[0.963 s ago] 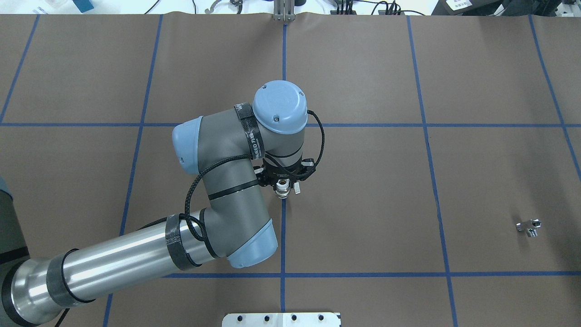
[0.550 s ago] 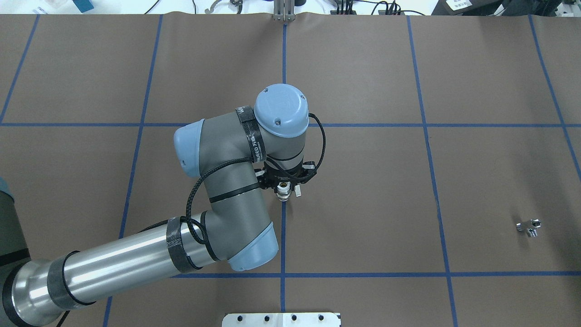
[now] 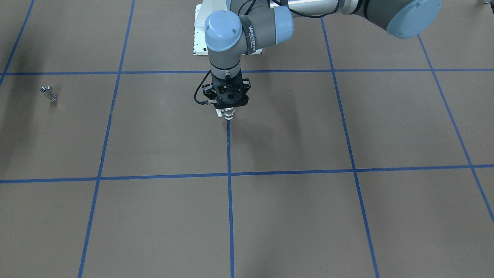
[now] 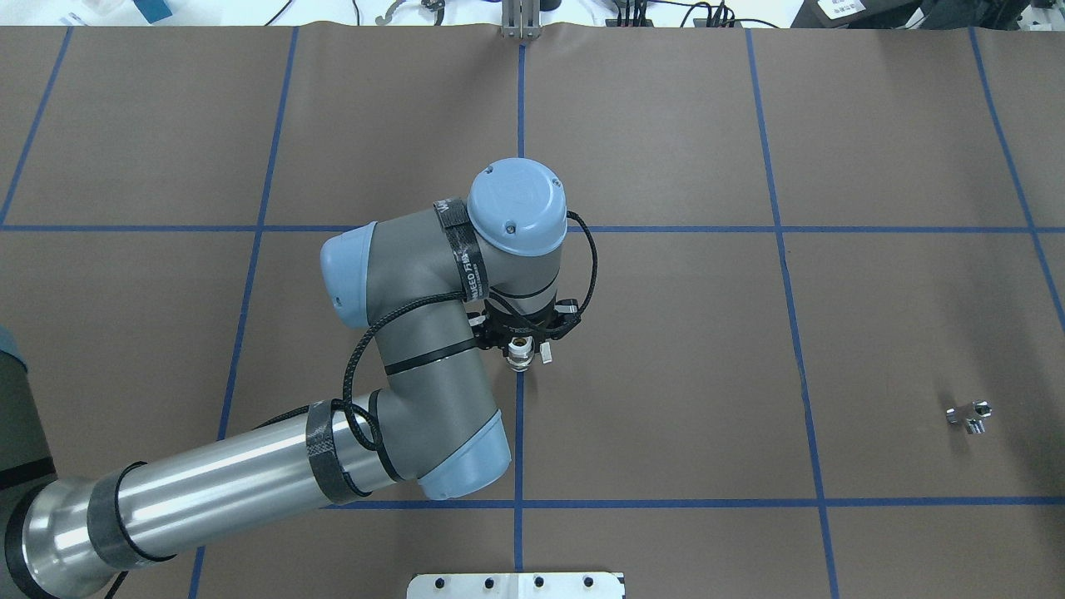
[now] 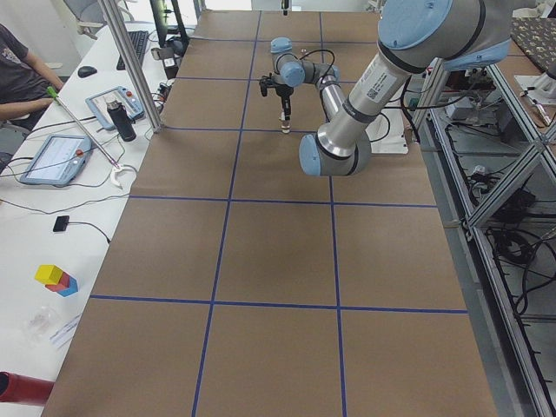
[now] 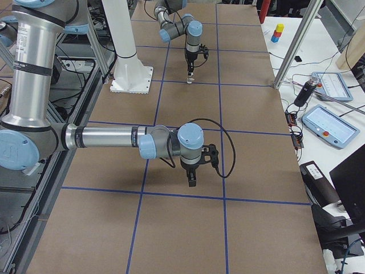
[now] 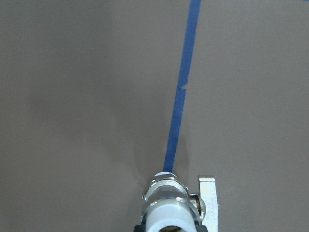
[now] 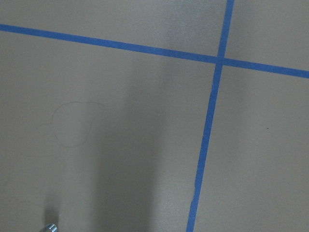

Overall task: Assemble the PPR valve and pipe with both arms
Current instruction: 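Lower the valve upright at table center and open the left gripper, then withdraw the left arm while the right arm reaches toward the silver fitting, then grasp the small silver pipe fitting with the right gripper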

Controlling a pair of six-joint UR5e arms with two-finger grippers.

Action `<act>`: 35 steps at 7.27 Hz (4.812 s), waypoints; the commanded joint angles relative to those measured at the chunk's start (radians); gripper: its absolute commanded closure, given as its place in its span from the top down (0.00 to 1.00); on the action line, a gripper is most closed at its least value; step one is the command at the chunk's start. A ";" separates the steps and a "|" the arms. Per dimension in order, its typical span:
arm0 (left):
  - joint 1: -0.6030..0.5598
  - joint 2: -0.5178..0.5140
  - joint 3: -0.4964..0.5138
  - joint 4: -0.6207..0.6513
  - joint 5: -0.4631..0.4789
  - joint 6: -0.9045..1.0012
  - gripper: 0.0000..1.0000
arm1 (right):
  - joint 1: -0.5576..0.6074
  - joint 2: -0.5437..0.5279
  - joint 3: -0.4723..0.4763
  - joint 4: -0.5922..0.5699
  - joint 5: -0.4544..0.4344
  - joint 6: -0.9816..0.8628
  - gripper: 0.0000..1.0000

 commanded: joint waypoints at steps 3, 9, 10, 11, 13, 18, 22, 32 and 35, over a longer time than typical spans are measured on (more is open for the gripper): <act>0.001 0.001 0.018 -0.034 0.001 0.006 0.68 | 0.000 0.000 0.000 0.000 0.000 0.000 1.00; -0.045 0.165 -0.209 -0.015 -0.009 0.052 0.92 | -0.076 0.002 0.038 0.113 0.074 0.201 1.00; -0.060 0.228 -0.297 0.006 -0.010 0.086 0.91 | -0.147 -0.033 0.037 0.273 0.065 0.365 1.00; -0.080 0.272 -0.375 0.053 -0.012 0.112 0.90 | -0.200 -0.060 0.037 0.376 0.048 0.417 1.00; -0.103 0.394 -0.507 0.081 -0.010 0.167 0.90 | -0.276 -0.066 0.040 0.382 0.042 0.503 1.00; -0.185 0.697 -0.703 0.068 -0.013 0.327 1.00 | -0.510 -0.094 0.103 0.394 -0.107 0.702 1.00; -0.188 0.721 -0.699 -0.002 -0.039 0.247 0.98 | -0.618 -0.130 0.123 0.425 -0.181 0.795 1.00; -0.218 0.714 -0.689 -0.005 -0.134 0.250 0.99 | -0.657 -0.144 0.089 0.426 -0.230 0.795 0.68; -0.218 0.712 -0.686 -0.005 -0.134 0.250 0.99 | -0.655 -0.144 0.089 0.428 -0.228 0.795 0.00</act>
